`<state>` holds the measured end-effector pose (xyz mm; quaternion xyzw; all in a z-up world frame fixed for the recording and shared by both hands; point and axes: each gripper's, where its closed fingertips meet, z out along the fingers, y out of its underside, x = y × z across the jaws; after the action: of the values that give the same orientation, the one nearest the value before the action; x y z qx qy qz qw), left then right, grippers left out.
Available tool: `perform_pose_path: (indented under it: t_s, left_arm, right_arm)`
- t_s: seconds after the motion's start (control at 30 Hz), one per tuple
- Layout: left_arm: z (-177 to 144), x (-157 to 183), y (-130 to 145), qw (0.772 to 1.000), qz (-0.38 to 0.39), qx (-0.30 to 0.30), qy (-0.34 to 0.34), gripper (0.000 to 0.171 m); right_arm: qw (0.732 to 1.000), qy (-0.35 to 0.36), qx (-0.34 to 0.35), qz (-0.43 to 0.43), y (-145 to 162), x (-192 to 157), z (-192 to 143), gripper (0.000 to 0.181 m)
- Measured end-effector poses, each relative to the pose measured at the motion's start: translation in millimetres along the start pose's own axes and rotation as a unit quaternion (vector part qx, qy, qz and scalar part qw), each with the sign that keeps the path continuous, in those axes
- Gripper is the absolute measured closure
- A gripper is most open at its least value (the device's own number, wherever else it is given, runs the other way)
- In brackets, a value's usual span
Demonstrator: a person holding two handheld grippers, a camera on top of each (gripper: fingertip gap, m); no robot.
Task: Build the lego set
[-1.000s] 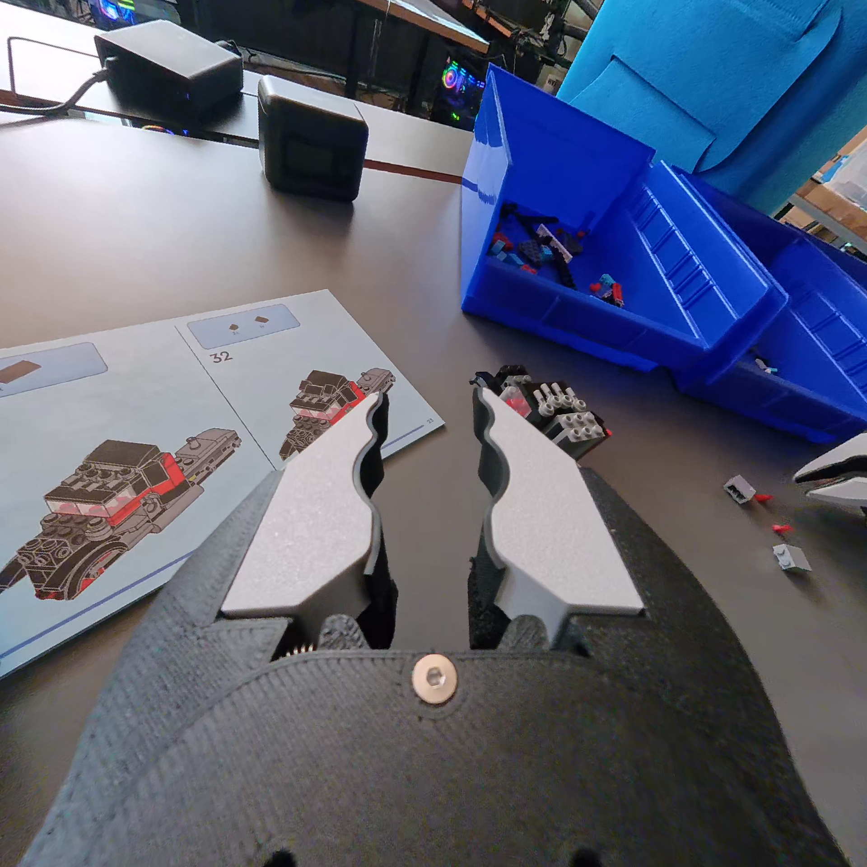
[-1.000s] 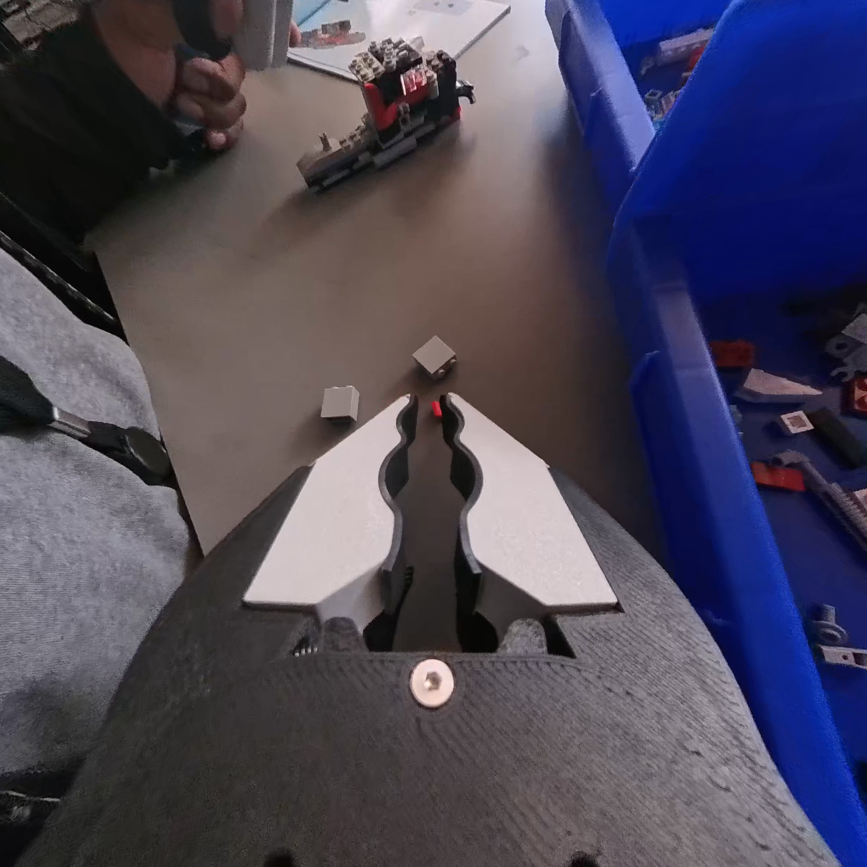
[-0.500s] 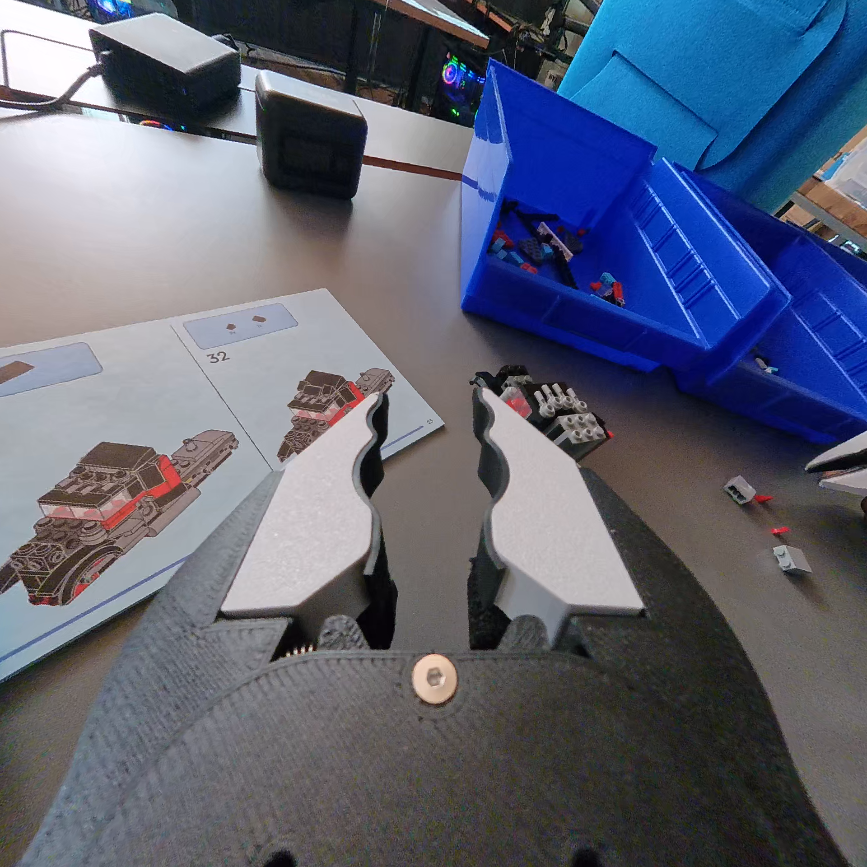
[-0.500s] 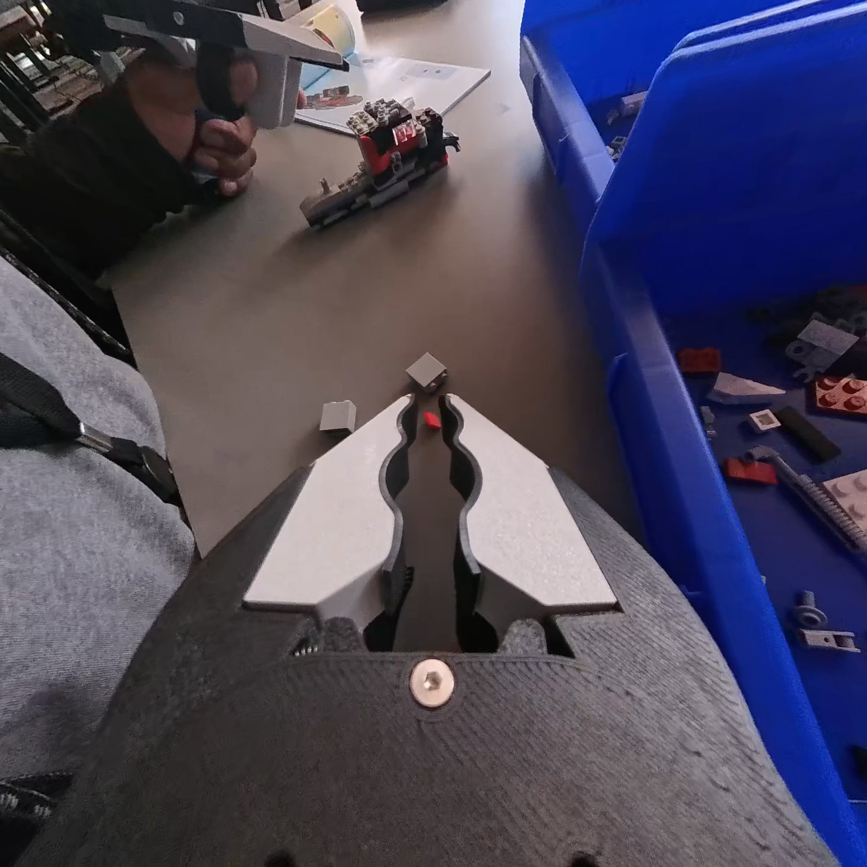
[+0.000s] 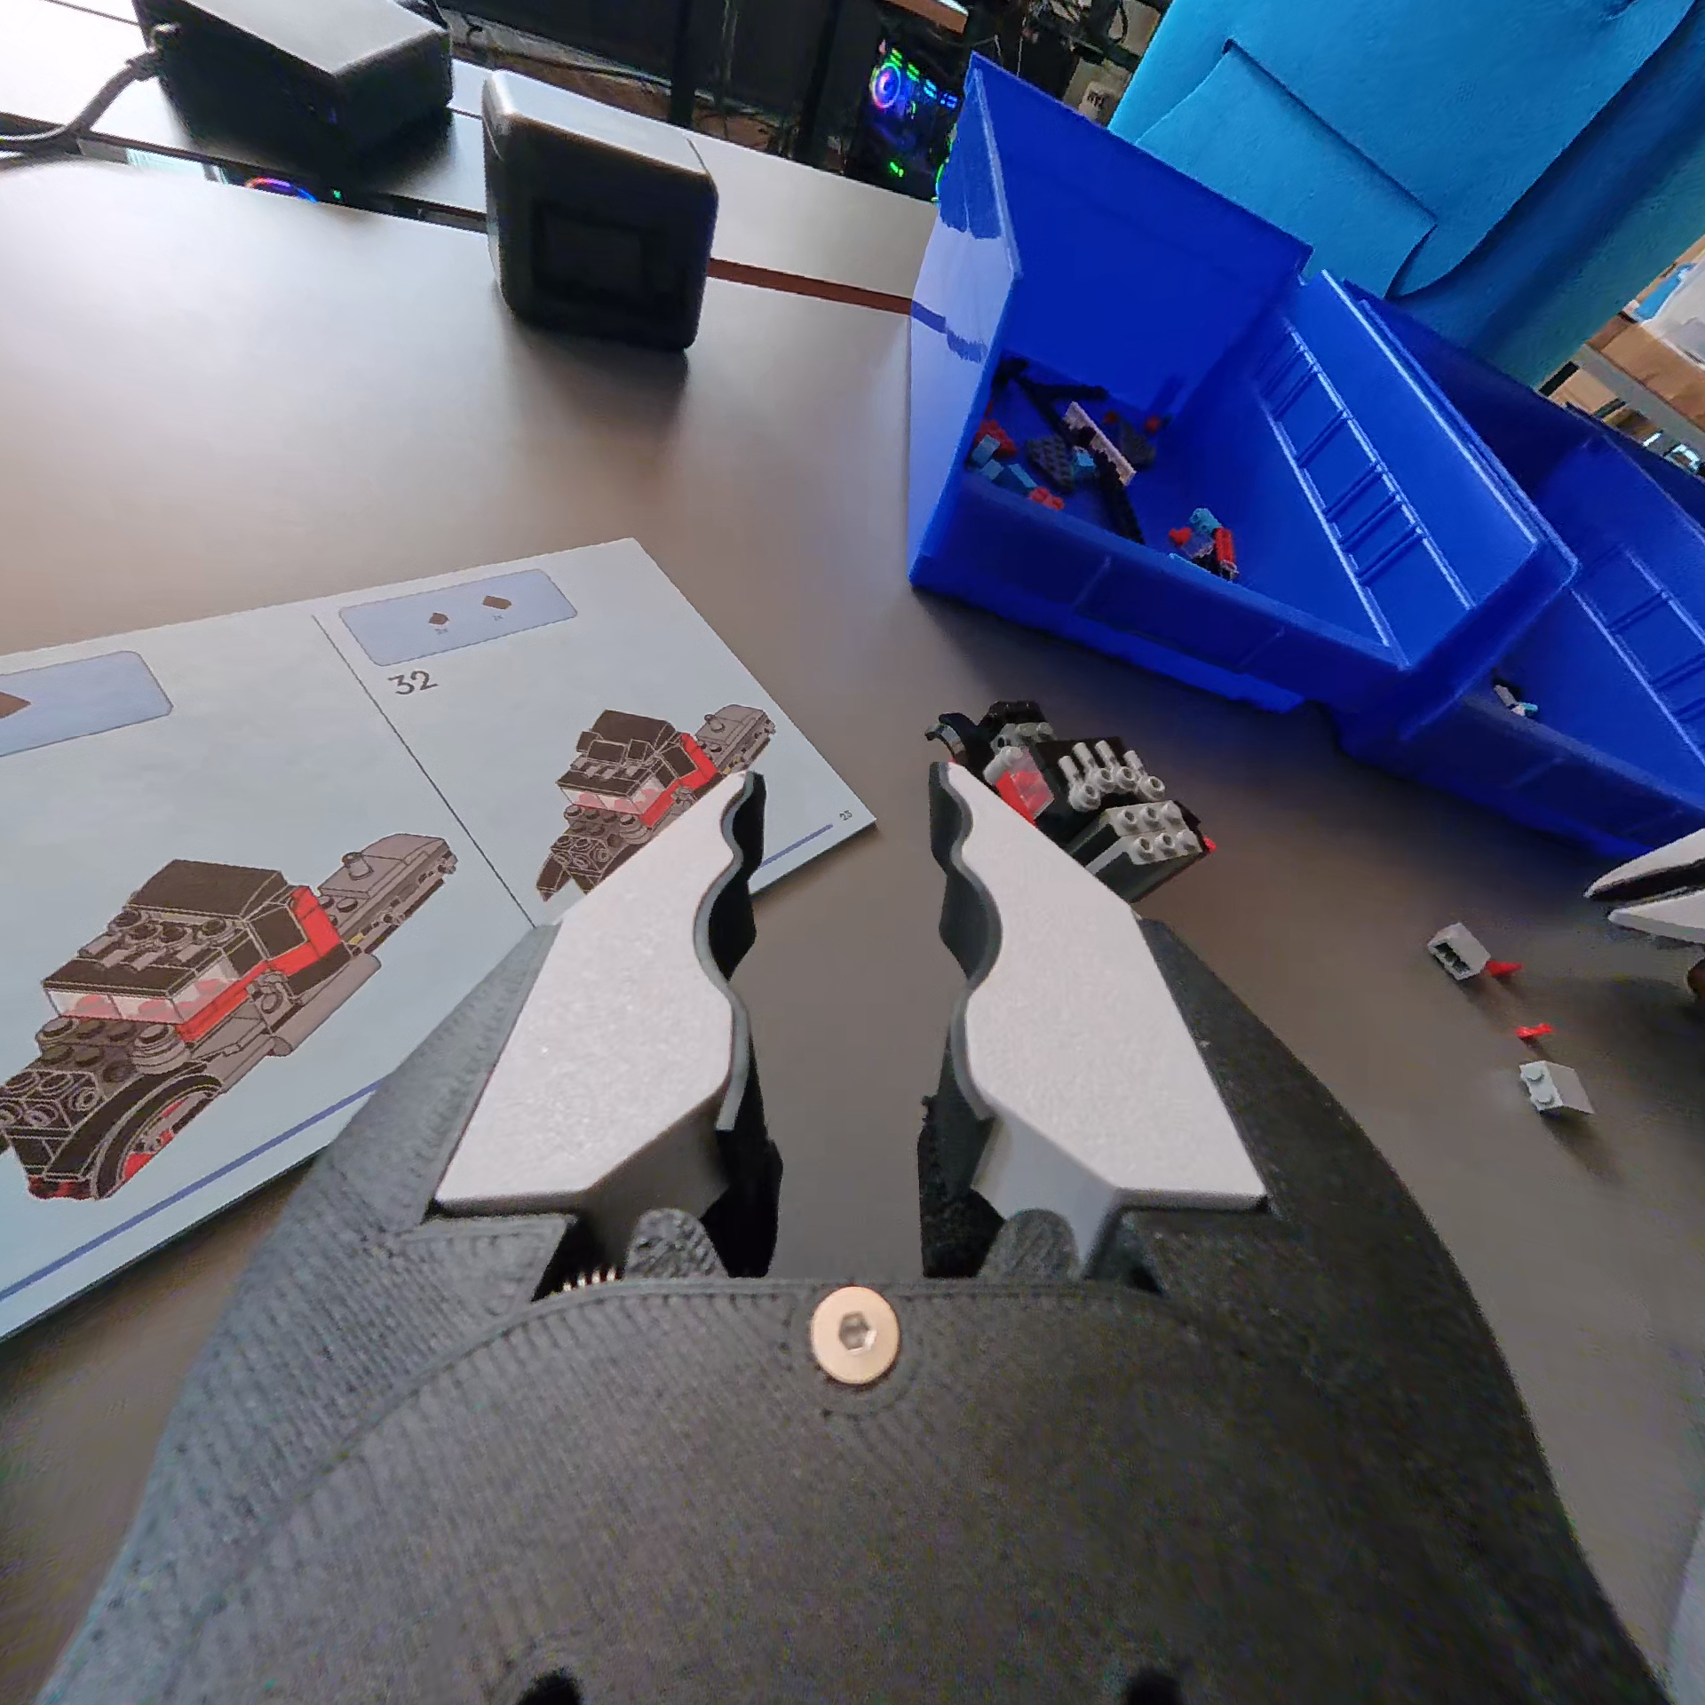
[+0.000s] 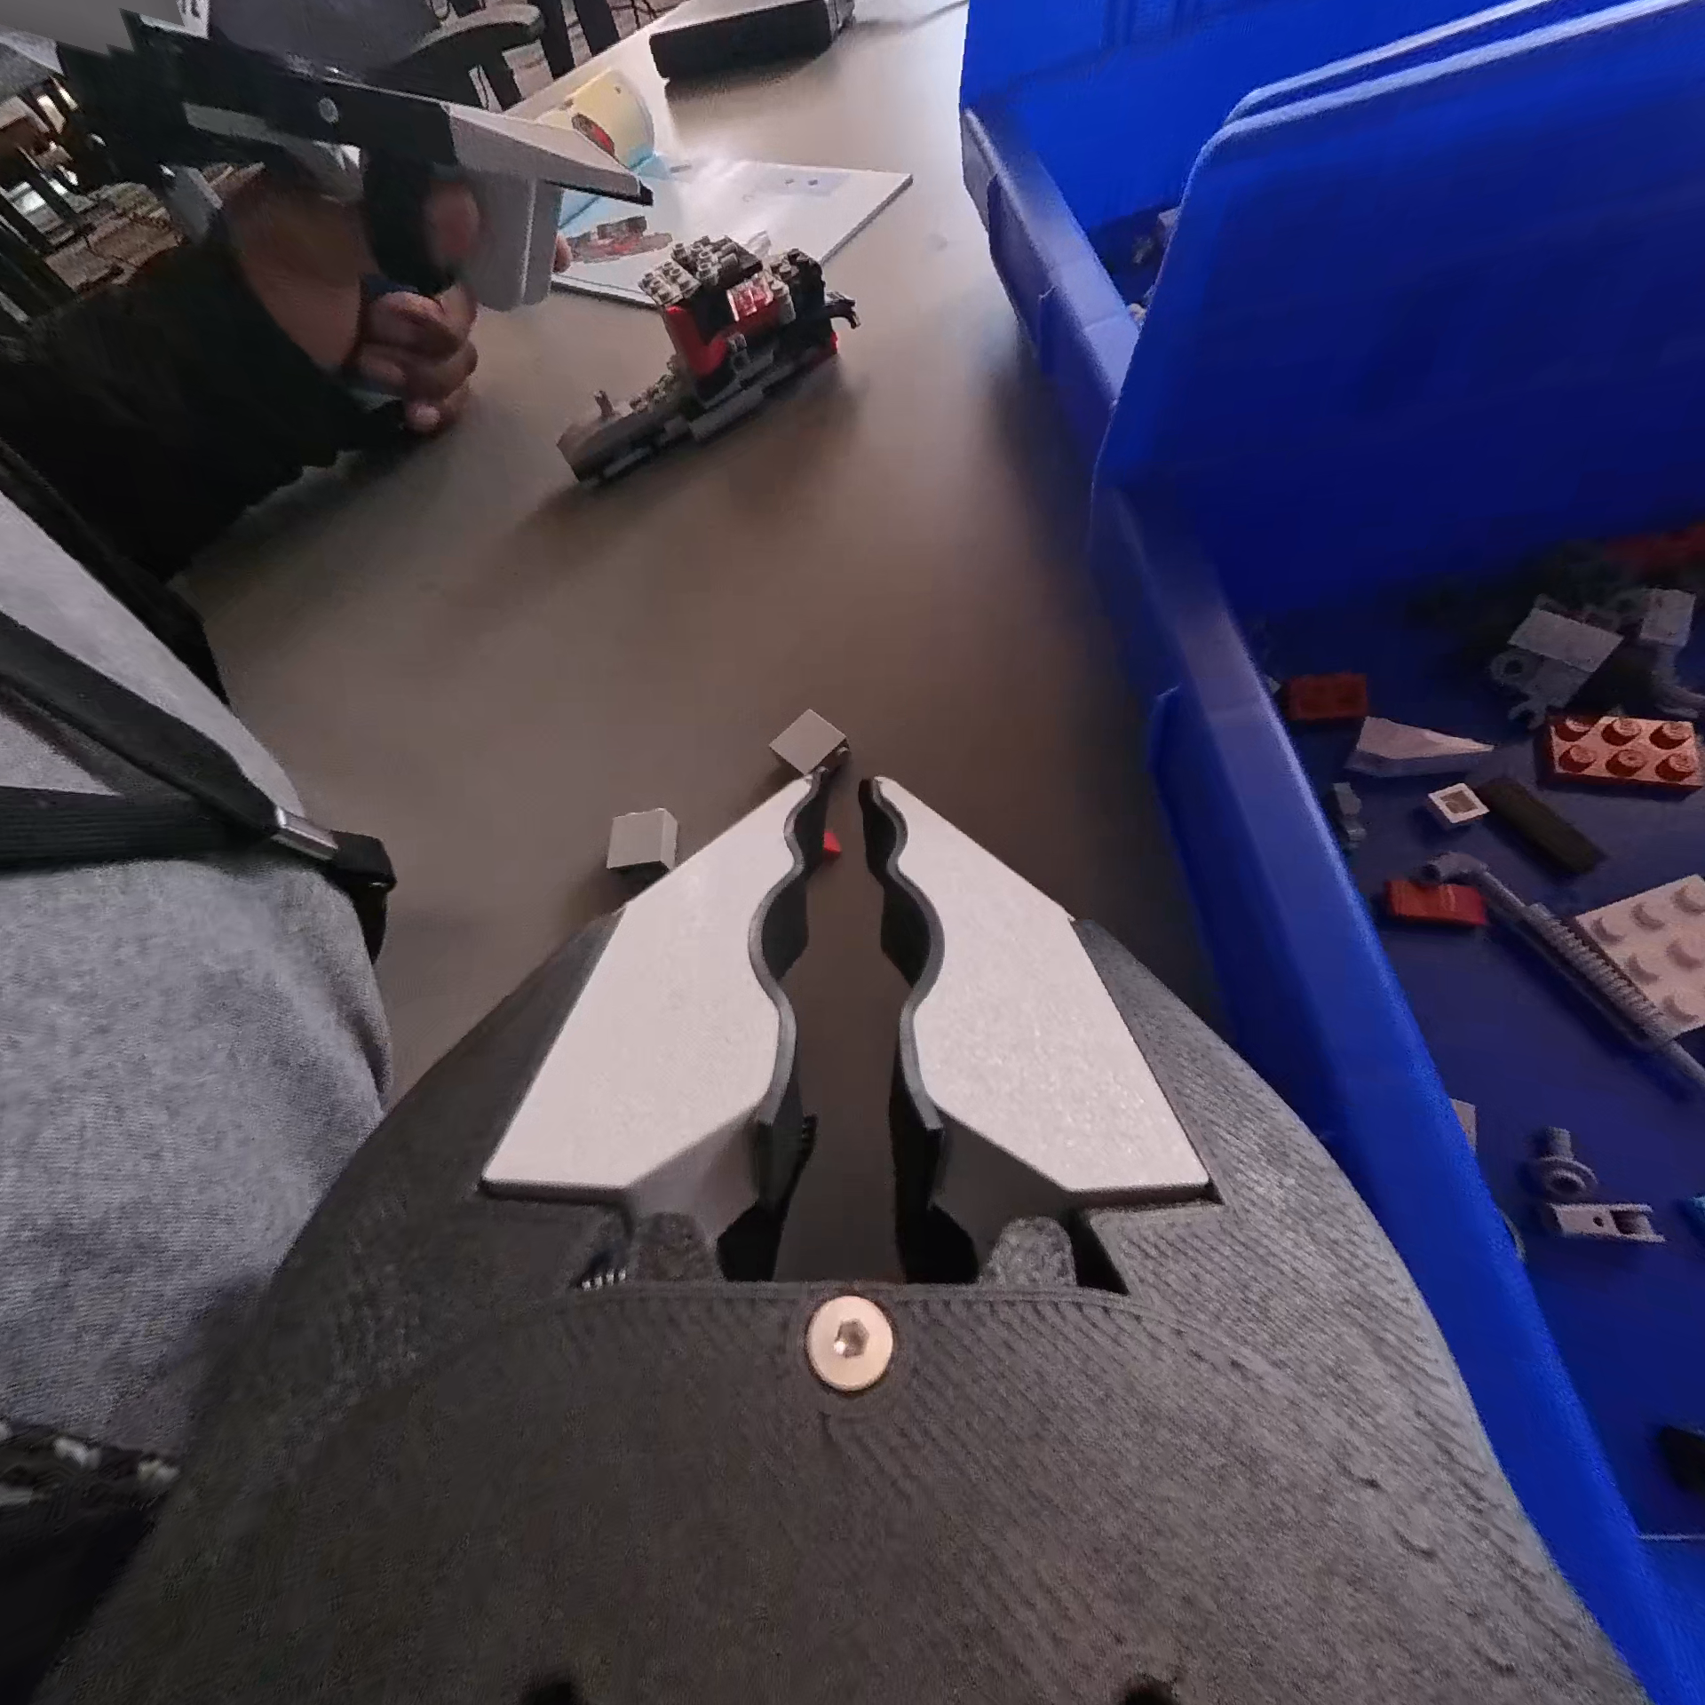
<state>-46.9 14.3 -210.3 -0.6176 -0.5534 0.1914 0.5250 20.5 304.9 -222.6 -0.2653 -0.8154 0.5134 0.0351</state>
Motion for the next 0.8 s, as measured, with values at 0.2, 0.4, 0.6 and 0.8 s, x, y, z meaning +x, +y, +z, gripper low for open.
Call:
perform_pose_path:
  t_s: [0.2,0.4,0.6,0.8]
  left_arm:
    - [-1.4,-1.8,-1.3,1.000,0.001,0.006,-0.008,0.135]
    - [-1.6,-1.5,-1.5,1.000,0.006,0.007,-0.012,0.135]
    - [-1.7,0.1,-1.3,1.000,0.004,0.007,-0.004,0.135]
    - [-5.4,0.7,-5.3,1.000,0.010,0.024,-0.006,0.135]
  right_arm:
    - [1.000,-0.016,-0.008,-0.003,2.2,-3.8,1.0,0.174]
    - [0.999,-0.033,0.004,0.011,-1.3,-4.1,-1.8,0.174]
    - [1.000,-0.015,-0.006,-0.003,1.4,-3.1,0.8,0.173]
    - [1.000,-0.014,-0.007,-0.003,1.6,-2.8,1.0,0.173]
